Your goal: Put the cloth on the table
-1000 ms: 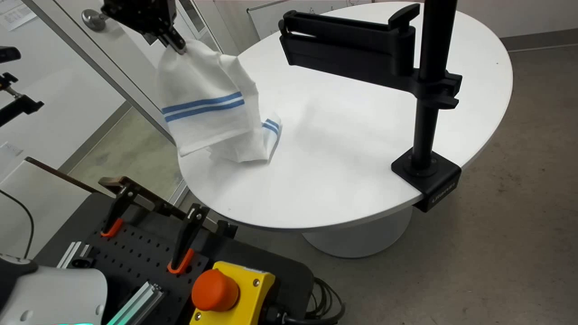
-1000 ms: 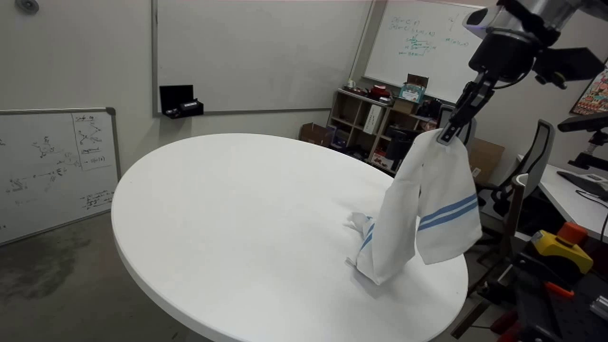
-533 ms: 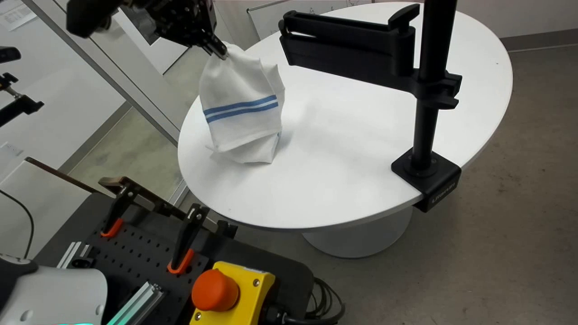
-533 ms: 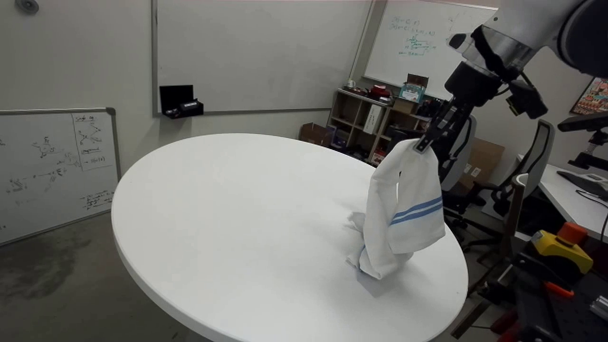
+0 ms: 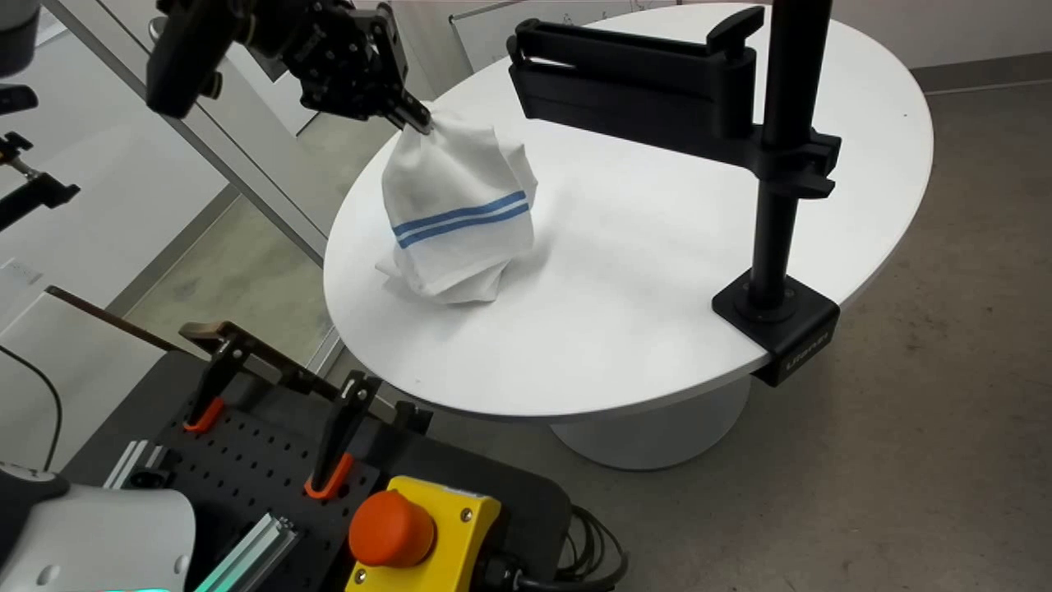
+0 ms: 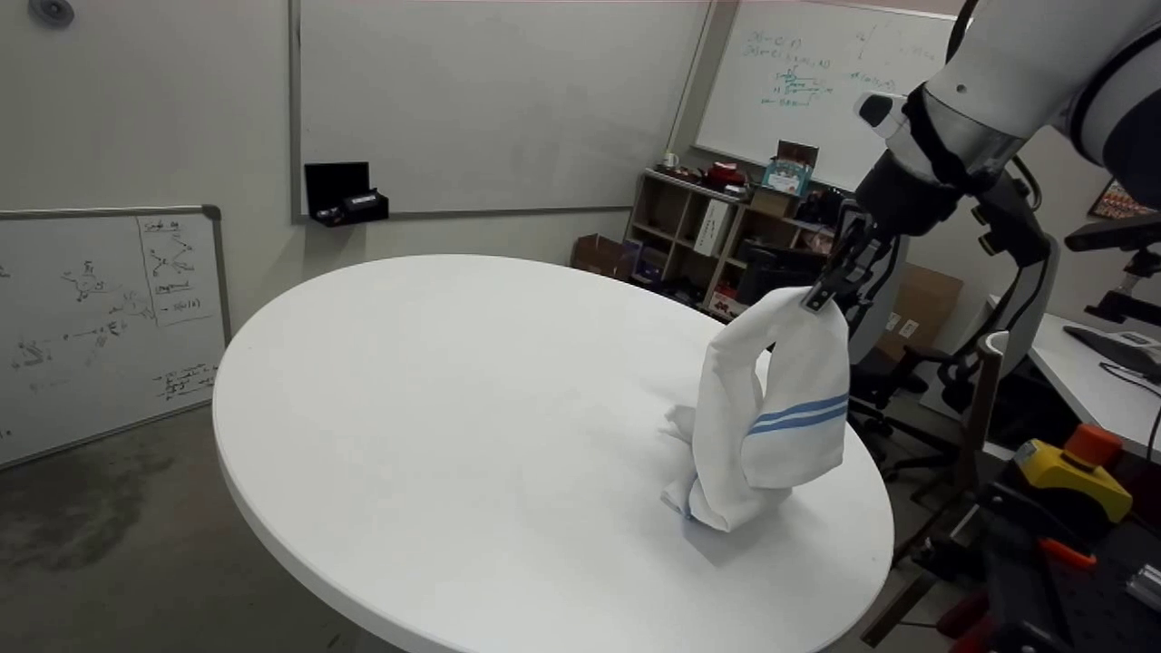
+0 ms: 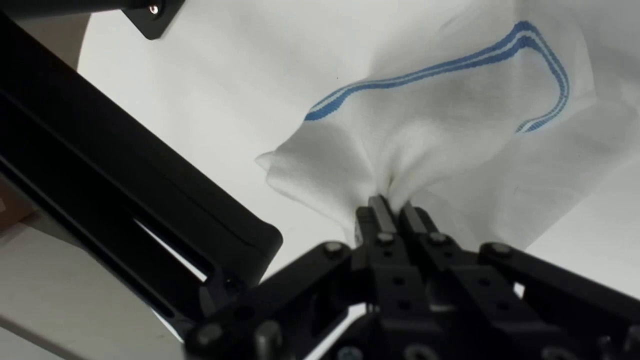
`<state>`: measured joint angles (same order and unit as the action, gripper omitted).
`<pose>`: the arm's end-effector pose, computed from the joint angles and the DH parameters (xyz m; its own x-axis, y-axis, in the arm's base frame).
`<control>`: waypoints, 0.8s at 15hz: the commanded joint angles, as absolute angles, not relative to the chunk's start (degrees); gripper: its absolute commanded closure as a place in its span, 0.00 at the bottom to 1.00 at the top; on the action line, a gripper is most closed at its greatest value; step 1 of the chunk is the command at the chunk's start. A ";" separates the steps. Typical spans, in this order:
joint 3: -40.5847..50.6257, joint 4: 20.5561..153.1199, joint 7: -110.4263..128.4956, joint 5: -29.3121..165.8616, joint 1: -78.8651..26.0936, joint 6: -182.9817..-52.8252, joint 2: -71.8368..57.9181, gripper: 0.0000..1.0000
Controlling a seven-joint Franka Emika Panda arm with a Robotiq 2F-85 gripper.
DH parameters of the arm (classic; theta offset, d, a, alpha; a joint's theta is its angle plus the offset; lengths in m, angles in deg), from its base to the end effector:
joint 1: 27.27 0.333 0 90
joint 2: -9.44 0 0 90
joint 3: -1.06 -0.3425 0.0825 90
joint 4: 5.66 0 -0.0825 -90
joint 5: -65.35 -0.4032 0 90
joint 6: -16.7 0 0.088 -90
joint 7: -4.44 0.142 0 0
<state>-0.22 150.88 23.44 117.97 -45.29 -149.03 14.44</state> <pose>0.4134 -0.0828 0.2406 0.9454 0.2699 0.1824 0.1972 -0.9199 0.3389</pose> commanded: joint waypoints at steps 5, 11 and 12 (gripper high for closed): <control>-1.30 150.61 31.42 123.12 -45.14 -145.45 11.72 0.38; -1.23 150.85 32.04 121.42 -44.85 -145.77 10.01 0.00; -1.19 151.04 31.57 120.25 -44.79 -146.17 9.45 0.00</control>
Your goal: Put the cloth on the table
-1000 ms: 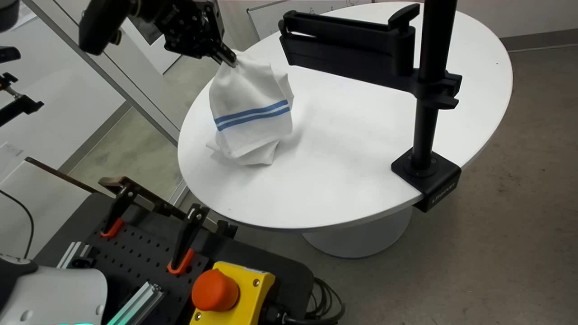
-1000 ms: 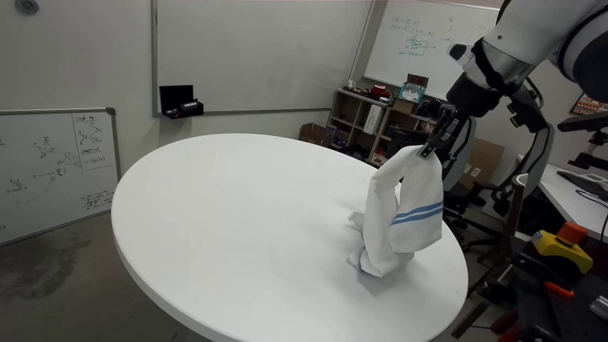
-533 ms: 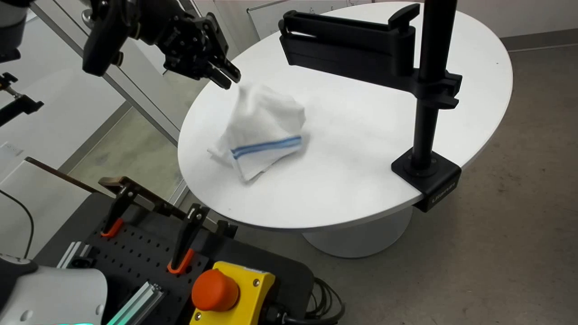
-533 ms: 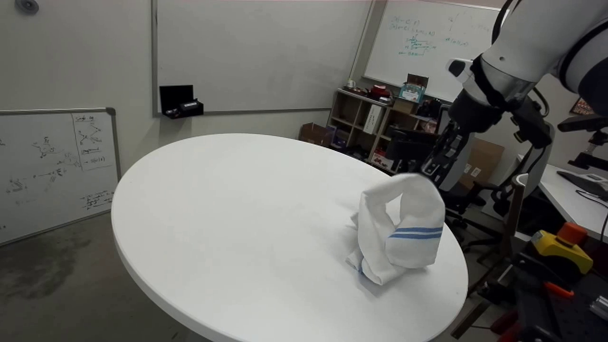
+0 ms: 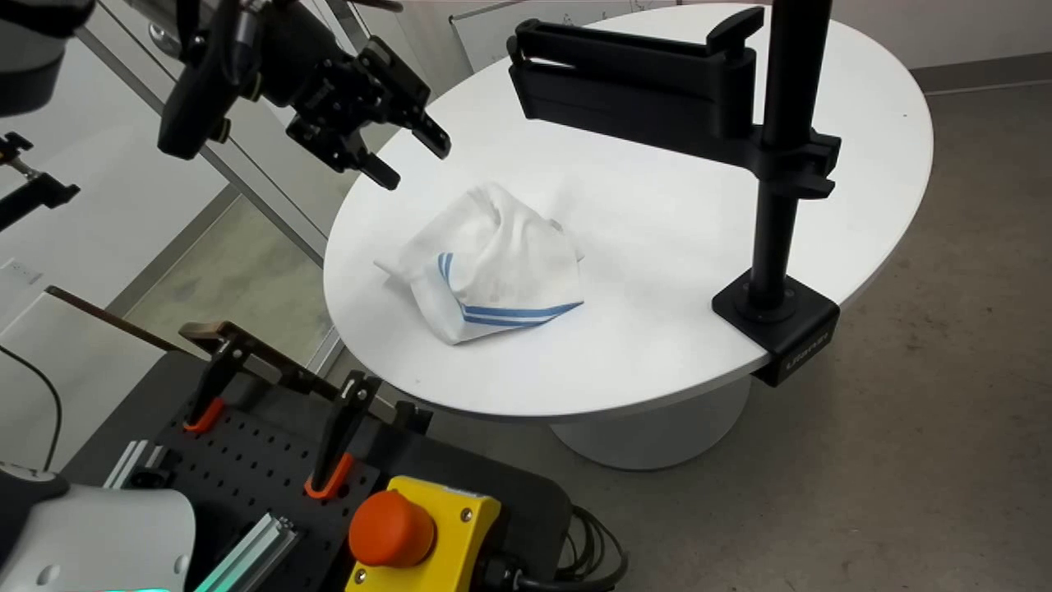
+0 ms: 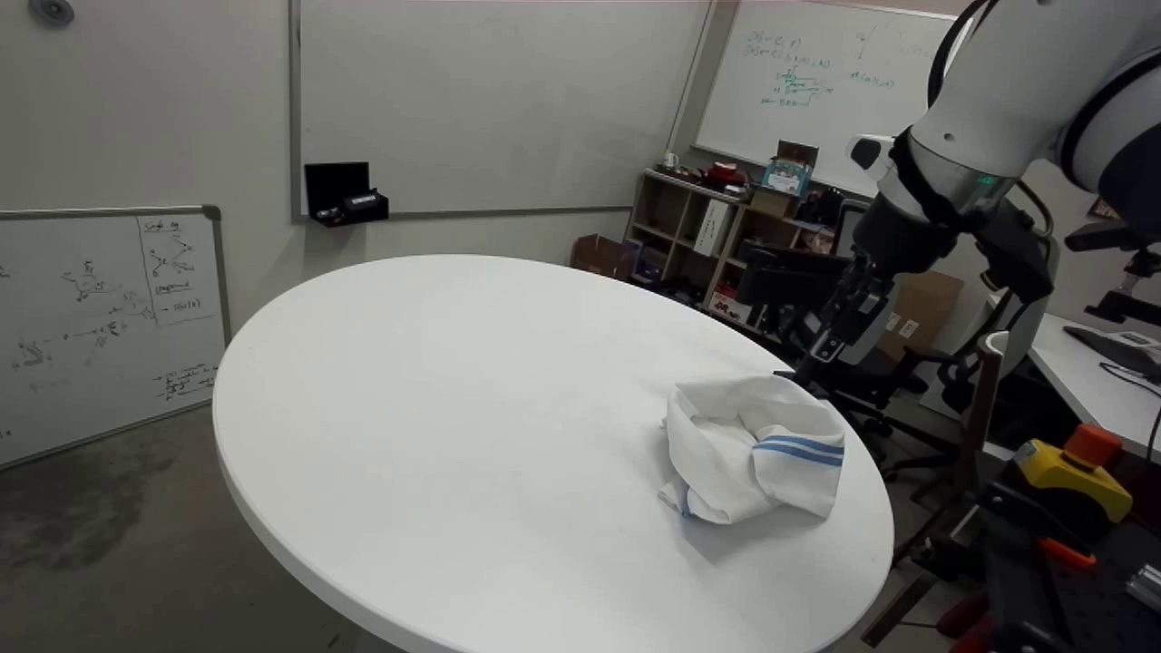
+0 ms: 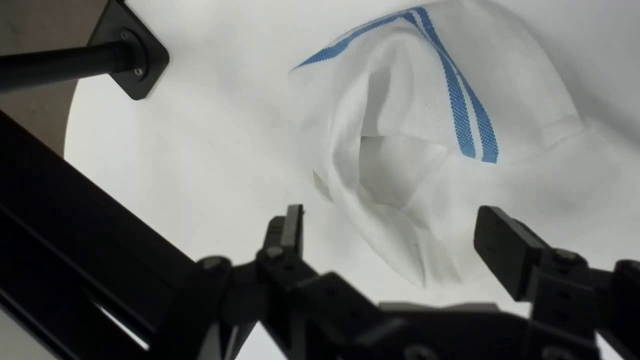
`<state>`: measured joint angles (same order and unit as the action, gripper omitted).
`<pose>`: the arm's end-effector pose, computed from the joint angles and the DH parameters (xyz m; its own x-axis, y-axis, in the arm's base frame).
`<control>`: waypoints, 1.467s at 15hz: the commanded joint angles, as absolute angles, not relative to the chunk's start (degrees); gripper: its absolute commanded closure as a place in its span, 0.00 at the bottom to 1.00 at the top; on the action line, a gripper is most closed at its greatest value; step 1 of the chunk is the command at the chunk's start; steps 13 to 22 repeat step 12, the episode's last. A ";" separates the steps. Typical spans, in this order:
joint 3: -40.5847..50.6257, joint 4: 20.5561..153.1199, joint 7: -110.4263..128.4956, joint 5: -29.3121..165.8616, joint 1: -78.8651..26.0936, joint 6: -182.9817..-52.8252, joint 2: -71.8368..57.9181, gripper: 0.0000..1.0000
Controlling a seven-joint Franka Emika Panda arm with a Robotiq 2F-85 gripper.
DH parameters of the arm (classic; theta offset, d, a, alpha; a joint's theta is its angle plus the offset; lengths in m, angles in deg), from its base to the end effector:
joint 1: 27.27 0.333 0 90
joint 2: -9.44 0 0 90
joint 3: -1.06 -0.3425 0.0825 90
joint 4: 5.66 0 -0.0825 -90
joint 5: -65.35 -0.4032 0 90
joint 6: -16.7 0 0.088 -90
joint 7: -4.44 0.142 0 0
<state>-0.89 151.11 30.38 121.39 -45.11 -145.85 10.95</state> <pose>0.3997 -0.0782 0.2085 0.9720 0.2091 0.1070 0.1629 -0.9282 0.3345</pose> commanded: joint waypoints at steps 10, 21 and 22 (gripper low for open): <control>-0.93 151.09 27.73 115.80 -44.99 -145.89 9.98 0.00; -0.93 151.09 27.74 115.81 -44.99 -145.89 9.98 0.00; -0.93 151.09 27.74 115.81 -44.99 -145.89 9.98 0.00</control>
